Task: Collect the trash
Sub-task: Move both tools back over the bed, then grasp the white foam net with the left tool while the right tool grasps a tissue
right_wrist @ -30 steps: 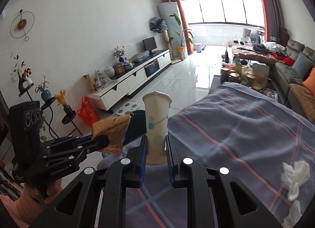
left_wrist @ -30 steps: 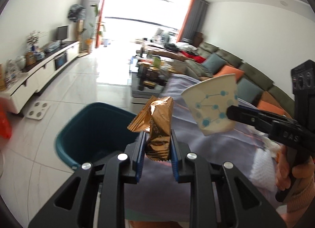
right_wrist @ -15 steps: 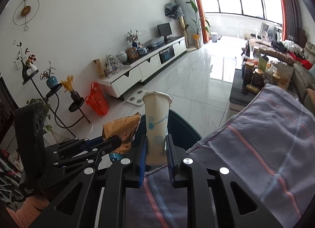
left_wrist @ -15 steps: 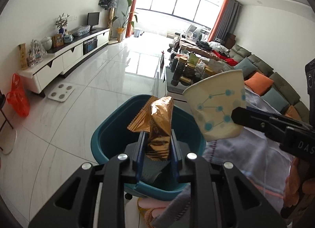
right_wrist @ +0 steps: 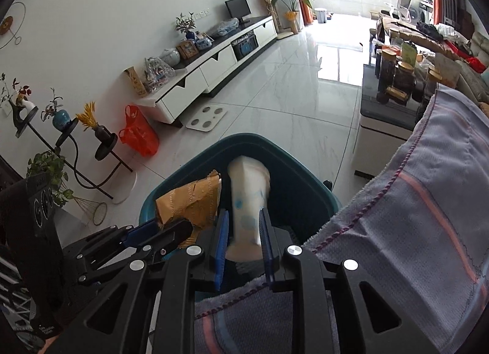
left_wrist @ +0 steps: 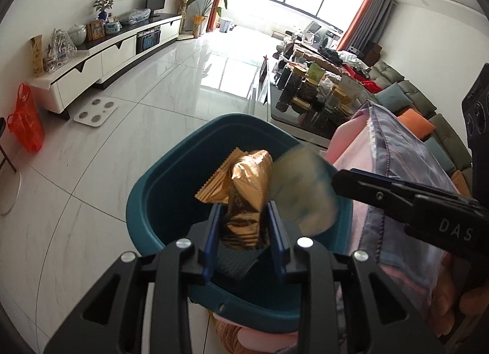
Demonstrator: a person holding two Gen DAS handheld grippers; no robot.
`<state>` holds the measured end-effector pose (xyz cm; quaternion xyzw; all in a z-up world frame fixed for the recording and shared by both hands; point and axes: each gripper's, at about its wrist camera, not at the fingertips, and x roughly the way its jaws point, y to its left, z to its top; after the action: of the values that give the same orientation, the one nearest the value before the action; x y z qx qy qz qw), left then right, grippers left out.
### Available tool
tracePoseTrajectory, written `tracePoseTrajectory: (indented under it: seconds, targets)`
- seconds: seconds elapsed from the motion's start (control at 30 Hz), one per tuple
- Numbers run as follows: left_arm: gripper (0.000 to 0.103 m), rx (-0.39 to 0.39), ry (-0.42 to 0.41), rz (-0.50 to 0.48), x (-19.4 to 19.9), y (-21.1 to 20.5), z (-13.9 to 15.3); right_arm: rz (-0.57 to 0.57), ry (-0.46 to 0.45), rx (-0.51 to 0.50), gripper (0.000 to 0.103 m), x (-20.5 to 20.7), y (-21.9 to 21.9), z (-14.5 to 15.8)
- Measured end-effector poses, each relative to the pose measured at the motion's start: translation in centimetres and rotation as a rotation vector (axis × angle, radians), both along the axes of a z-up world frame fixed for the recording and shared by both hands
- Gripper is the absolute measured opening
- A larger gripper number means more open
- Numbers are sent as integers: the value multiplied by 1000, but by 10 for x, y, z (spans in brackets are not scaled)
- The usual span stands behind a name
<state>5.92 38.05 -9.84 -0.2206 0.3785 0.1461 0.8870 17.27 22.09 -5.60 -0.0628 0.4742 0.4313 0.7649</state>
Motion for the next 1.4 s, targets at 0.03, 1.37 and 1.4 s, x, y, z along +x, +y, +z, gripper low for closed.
tracePoseTrajectory:
  seconds: [0.03,1.37,1.4]
  targets:
    - [32,-4,1,2,0,-3,-2,-5,2,1,27,1,-1,-1]
    - [100,71,-209,-756,-36,-319,37,-497,-333,-4,88,-50,-360,82]
    - [100,74,-207,-764,-35,-321,36,-511,-321,-13,88,-49,-367,78]
